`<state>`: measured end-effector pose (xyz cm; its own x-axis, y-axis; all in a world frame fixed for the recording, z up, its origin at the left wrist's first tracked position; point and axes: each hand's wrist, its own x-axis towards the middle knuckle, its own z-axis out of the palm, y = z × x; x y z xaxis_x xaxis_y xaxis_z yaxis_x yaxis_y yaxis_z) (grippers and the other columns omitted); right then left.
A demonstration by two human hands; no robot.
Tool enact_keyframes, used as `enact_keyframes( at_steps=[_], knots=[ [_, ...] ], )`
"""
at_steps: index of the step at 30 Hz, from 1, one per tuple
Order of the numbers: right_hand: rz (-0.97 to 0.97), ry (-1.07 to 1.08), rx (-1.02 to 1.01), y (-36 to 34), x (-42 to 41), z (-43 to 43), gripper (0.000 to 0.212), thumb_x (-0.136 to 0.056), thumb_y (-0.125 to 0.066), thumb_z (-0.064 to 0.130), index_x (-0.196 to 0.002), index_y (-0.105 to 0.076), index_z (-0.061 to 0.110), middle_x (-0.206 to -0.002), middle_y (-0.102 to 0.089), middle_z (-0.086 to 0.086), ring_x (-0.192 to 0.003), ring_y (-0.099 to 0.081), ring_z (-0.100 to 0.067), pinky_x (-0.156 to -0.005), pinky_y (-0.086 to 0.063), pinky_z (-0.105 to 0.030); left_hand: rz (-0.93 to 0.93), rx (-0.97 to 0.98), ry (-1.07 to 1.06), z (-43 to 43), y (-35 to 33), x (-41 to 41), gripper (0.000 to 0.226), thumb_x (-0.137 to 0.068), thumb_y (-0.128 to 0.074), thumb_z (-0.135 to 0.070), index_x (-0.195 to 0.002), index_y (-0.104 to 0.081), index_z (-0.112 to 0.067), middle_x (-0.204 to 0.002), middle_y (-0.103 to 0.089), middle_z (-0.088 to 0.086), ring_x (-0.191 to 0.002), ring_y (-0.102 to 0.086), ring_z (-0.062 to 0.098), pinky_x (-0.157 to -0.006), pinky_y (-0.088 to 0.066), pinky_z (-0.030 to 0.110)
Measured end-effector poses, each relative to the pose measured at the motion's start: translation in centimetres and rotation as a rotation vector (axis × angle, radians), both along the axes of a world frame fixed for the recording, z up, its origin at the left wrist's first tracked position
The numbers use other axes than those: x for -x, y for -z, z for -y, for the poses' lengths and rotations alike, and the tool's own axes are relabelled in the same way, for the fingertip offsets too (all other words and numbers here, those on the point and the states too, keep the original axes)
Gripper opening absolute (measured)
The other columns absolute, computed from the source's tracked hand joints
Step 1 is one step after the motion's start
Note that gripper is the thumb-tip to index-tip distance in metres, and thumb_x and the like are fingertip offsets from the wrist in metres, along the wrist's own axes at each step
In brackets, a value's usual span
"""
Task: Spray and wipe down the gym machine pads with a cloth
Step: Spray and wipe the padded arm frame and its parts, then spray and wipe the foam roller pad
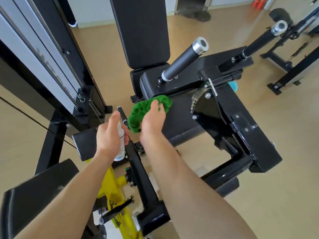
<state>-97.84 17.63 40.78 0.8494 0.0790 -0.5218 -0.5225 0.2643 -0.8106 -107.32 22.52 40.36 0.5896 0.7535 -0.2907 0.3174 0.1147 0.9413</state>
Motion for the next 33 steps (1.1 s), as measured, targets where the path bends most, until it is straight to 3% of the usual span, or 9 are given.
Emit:
enact_keyframes(
  at_steps=[4,8,11,18,20,23,27,29,33],
  knots=[
    [-0.171,-0.104,-0.249,-1.7,1.4,3.2,0.035,-0.096,-0.053,0.041,-0.113,-0.07,0.015,-0.113,-0.073,-0.013,-0.102,-0.07,-0.036,-0.091,-0.056,-0.058,0.062,-0.036,-0.061,2.8,-1.6,0.5,0.067,-0.096,-0.045,-0.056,-0.052,-0.057,-0.006,-0.05,-0.058,0.013,-0.045,-0.051,0.022,-0.058,-0.046,0.032],
    [-0.211,-0.182,-0.371,-3.8,1.1,10.1,0.037,-0.102,-0.045,0.039,-0.101,-0.069,0.011,-0.092,-0.074,-0.011,-0.078,-0.071,-0.031,-0.07,-0.059,-0.041,0.122,-0.06,-0.121,7.1,-3.3,2.0,0.066,-0.105,-0.046,-0.048,-0.053,-0.056,-0.008,-0.052,-0.054,0.011,-0.043,-0.049,0.022,-0.047,-0.044,0.024],
    [-0.185,-0.288,-0.427,-5.0,1.1,16.2,0.039,-0.1,-0.041,0.041,-0.108,-0.067,0.013,-0.1,-0.067,-0.013,-0.087,-0.065,-0.035,-0.08,-0.056,-0.049,0.144,-0.118,-0.193,11.0,-5.4,3.8,0.067,-0.107,-0.044,-0.048,-0.057,-0.056,-0.005,-0.054,-0.054,0.011,-0.043,-0.051,0.018,-0.048,-0.047,0.023],
    [-0.139,-0.534,-0.52,-8.1,2.8,27.1,0.032,-0.091,-0.041,0.038,-0.082,-0.063,0.017,-0.096,-0.061,-0.009,-0.083,-0.06,-0.032,-0.097,-0.044,-0.058,0.213,-0.156,-0.263,20.6,-10.4,7.9,0.067,-0.104,-0.043,-0.053,-0.057,-0.059,-0.007,-0.053,-0.057,0.008,-0.049,-0.053,0.02,-0.062,-0.051,0.032],
    [-0.134,-0.609,-0.513,-8.4,3.6,29.7,0.033,-0.091,-0.041,0.041,-0.074,-0.061,0.02,-0.089,-0.06,-0.006,-0.075,-0.058,-0.029,-0.091,-0.046,-0.052,0.21,-0.163,-0.261,23.5,-10.8,8.7,0.068,-0.106,-0.043,-0.052,-0.056,-0.059,-0.008,-0.052,-0.057,0.008,-0.049,-0.054,0.019,-0.061,-0.05,0.031],
    [-0.154,-0.704,-0.488,-8.3,5.1,33.6,0.043,-0.094,-0.04,0.047,-0.08,-0.068,0.018,-0.082,-0.063,-0.005,-0.071,-0.061,-0.027,-0.075,-0.051,-0.039,0.224,-0.152,-0.216,27.5,-10.2,9.8,0.068,-0.102,-0.042,-0.054,-0.055,-0.059,-0.008,-0.052,-0.056,0.01,-0.048,-0.053,0.02,-0.056,-0.047,0.028],
    [-0.209,-0.688,-0.44,-5.8,7.2,37.8,0.046,-0.096,-0.036,0.039,-0.069,-0.063,0.015,-0.07,-0.058,-0.004,-0.06,-0.058,-0.022,-0.061,-0.045,-0.031,0.235,-0.105,-0.118,31.9,-7.7,11.3,0.065,-0.094,-0.042,-0.054,-0.052,-0.058,-0.008,-0.049,-0.055,0.011,-0.046,-0.051,0.019,-0.051,-0.045,0.026],
    [-0.254,-0.625,-0.381,-3.7,8.1,39.5,0.037,-0.094,-0.041,0.038,-0.075,-0.063,0.015,-0.078,-0.061,-0.007,-0.069,-0.06,-0.023,-0.071,-0.047,-0.034,0.223,-0.094,-0.039,33.4,-5.7,11.8,0.065,-0.095,-0.042,-0.051,-0.052,-0.058,-0.005,-0.048,-0.054,0.011,-0.046,-0.05,0.018,-0.052,-0.044,0.025],
    [-0.422,-0.511,-0.277,1.5,9.2,42.9,0.045,-0.093,-0.043,0.044,-0.079,-0.074,0.016,-0.09,-0.069,-0.01,-0.086,-0.065,-0.029,-0.092,-0.049,-0.042,0.17,-0.026,0.039,35.2,-0.8,12.4,0.067,-0.087,-0.047,-0.062,-0.049,-0.058,-0.008,-0.047,-0.054,0.011,-0.046,-0.049,0.018,-0.053,-0.044,0.025]
  ],
)
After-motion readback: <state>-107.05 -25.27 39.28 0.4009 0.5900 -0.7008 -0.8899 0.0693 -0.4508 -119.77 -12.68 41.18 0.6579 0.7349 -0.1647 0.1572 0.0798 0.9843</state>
